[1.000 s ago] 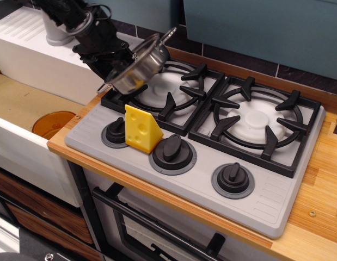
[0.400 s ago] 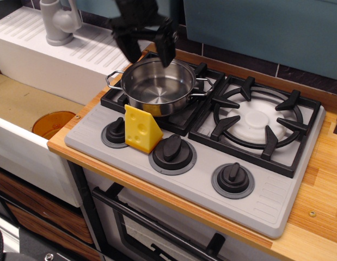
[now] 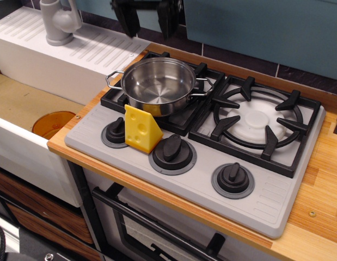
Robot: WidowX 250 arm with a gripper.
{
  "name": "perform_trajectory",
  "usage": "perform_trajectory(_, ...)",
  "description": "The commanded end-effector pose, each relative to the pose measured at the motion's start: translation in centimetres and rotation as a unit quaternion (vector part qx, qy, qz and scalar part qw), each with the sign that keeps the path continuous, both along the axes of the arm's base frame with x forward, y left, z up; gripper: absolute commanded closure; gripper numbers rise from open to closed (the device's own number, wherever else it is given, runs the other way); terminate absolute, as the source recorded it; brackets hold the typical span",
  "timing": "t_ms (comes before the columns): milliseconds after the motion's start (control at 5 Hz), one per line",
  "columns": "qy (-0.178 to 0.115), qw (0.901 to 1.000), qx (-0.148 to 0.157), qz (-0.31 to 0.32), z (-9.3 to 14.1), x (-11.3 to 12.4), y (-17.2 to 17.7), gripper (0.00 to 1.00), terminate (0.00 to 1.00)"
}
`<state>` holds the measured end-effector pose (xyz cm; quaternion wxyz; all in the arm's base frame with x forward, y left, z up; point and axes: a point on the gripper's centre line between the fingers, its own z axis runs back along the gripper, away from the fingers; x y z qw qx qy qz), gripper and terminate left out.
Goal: Put pot or pan on stove and put cheese in pot or pan
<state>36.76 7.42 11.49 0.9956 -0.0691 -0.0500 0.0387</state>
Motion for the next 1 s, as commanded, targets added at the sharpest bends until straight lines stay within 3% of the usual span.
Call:
perform_trajectory(0,-0.022,0.9992,0.020,-0.026,4.6,1.3,-1.2,0.00,0.00)
perform_trajectory(600,-0.022,0.9992,0.020,-0.026,4.6,1.3,-1.2,0.00,0.00)
perform_trajectory(800,-0.032,0.9986,0.042,-0.005,5.4,-0.7,-2.0,0.00,0.00)
